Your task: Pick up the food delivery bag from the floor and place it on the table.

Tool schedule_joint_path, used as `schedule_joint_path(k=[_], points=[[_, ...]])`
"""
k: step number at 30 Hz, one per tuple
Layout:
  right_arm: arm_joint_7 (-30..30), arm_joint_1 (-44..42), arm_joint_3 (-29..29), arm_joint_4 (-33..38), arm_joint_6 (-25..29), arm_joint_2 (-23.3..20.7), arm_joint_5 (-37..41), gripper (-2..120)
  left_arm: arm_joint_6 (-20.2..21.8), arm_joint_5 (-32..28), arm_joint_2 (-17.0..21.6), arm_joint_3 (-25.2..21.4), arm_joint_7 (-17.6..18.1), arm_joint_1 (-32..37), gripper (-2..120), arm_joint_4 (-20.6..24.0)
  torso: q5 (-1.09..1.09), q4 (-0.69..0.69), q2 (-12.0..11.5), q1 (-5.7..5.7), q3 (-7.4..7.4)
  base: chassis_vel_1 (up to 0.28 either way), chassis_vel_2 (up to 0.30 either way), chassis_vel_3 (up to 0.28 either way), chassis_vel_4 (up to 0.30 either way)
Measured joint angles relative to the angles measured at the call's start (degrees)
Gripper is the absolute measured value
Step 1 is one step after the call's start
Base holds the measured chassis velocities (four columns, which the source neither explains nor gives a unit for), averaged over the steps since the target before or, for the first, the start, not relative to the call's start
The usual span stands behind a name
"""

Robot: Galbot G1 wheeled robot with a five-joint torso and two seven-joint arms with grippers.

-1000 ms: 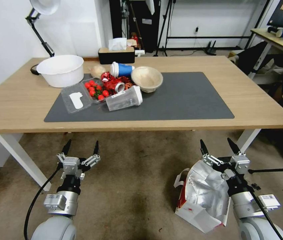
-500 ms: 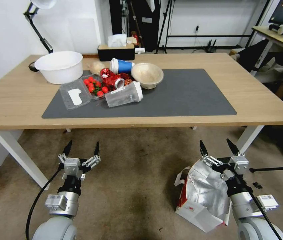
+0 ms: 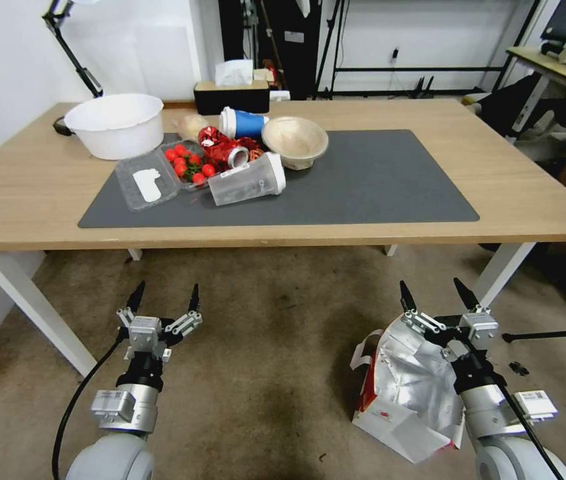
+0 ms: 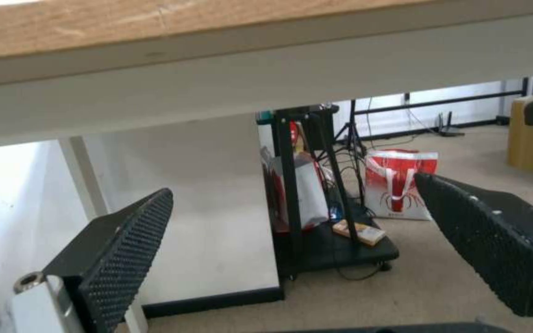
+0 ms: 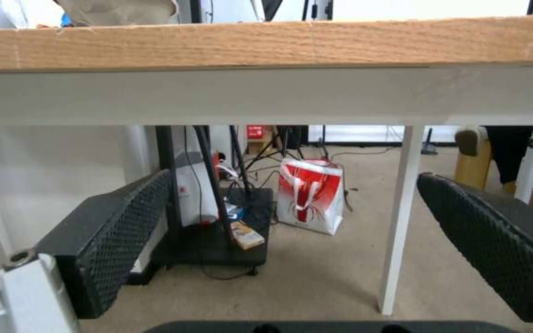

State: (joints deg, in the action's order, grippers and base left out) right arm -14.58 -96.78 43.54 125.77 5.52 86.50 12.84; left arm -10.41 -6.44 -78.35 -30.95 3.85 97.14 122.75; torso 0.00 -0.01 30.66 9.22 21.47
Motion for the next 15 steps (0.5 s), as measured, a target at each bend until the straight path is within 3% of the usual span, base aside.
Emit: schedule_joint_path(k=[15], points=[[-0.23,-0.30,0.76,0.17,0.09,-0.06,0.60,100,-0.36,0.28,-0.03,0.14,-0.09,0.09,98,-0.07,0.00,0.00,-3.36,-1.25,-2.11,0.000,0.000,0.000,0.000]])
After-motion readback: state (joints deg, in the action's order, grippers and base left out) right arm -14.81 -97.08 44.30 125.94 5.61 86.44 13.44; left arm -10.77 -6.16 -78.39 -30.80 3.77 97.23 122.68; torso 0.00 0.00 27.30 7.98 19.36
